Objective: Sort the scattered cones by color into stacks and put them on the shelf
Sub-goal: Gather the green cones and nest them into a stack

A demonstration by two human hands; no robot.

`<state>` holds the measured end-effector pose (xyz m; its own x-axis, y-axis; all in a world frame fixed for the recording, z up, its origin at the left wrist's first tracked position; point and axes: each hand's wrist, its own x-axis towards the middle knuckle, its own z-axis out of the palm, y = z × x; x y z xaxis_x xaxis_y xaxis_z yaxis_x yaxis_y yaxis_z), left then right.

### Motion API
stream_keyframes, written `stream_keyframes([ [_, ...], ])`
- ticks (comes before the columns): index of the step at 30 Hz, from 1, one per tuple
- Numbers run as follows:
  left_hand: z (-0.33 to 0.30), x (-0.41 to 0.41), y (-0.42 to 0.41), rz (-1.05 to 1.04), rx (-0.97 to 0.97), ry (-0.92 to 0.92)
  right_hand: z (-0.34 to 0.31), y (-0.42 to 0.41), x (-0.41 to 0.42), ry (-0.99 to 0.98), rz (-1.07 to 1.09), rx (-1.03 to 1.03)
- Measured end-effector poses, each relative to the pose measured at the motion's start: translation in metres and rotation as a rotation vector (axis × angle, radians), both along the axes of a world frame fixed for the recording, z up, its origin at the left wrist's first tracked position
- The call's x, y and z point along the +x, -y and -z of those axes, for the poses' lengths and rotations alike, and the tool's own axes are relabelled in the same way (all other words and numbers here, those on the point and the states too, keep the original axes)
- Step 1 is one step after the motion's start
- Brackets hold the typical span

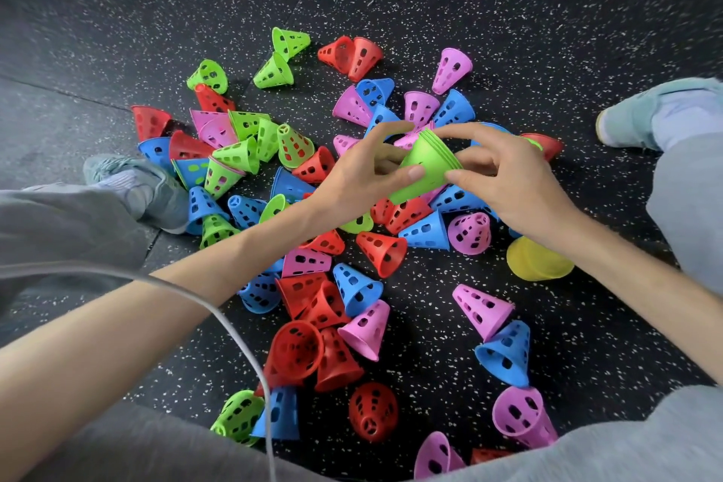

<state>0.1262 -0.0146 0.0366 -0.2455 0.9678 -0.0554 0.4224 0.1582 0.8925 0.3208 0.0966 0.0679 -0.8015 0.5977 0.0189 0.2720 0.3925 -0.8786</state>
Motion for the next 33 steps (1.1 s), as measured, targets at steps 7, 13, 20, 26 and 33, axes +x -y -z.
stream_keyframes([
  [7,0.045,-0.048,0.02,-0.072,-0.172,-0.326,0.006,-0.01,0.005,0.029,0.099,0.017],
  [13,0.066,-0.063,0.035,-0.022,-0.293,-0.422,0.012,-0.014,0.006,0.06,0.119,0.019],
  [20,0.073,-0.064,0.03,0.008,-0.302,-0.381,0.017,-0.014,0.007,0.082,0.113,0.023],
  [26,0.077,-0.064,0.029,0.02,-0.338,-0.384,0.018,-0.015,0.007,0.094,0.121,0.028],
  [33,0.072,-0.059,0.029,0.059,-0.412,-0.376,0.018,-0.016,0.007,0.096,0.115,0.04],
])
